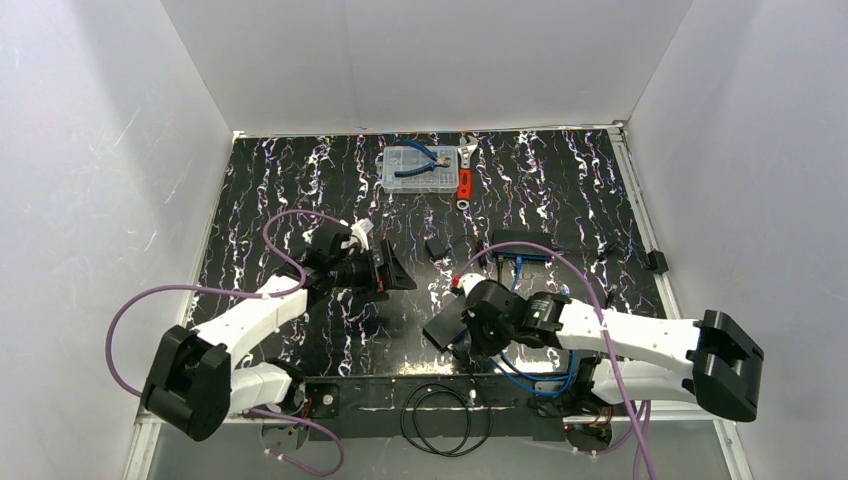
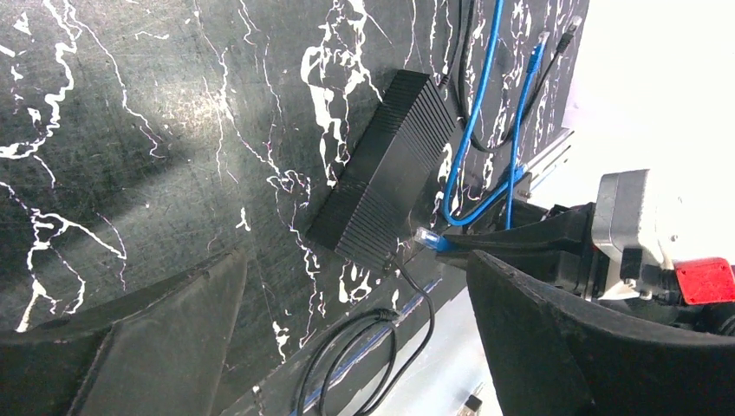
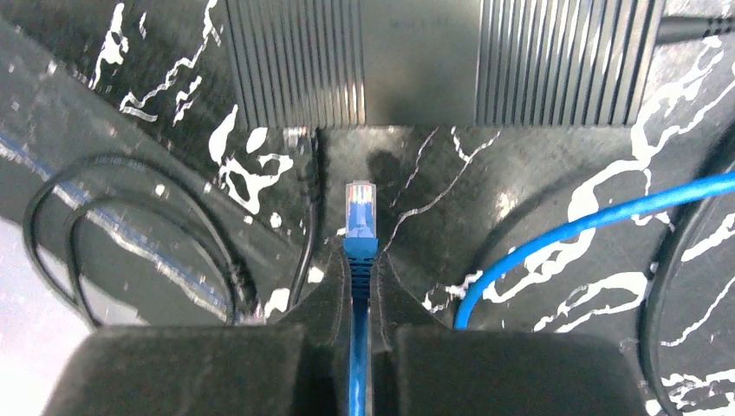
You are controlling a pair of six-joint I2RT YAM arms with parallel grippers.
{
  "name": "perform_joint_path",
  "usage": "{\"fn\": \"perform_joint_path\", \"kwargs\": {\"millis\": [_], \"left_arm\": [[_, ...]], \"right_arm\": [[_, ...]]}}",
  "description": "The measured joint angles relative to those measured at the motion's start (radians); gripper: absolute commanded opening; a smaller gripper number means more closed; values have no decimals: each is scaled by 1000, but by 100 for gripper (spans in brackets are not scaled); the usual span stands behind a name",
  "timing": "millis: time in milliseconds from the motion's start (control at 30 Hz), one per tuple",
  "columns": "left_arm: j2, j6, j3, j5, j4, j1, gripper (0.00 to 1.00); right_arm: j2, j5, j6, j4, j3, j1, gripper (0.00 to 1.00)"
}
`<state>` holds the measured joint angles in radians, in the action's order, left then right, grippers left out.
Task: Insert the plug into the switch port
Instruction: Insert the connector into the switch port.
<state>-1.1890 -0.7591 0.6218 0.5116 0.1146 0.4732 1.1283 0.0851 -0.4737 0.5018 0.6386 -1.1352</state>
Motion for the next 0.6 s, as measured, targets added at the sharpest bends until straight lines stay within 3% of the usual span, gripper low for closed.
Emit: {"fn": "perform_joint_path", "kwargs": {"millis": [600], "left_arm": [[-92, 0, 60, -4, -3, 0, 98]], "right_arm": [[166, 276, 34, -309, -61, -54, 1]]}}
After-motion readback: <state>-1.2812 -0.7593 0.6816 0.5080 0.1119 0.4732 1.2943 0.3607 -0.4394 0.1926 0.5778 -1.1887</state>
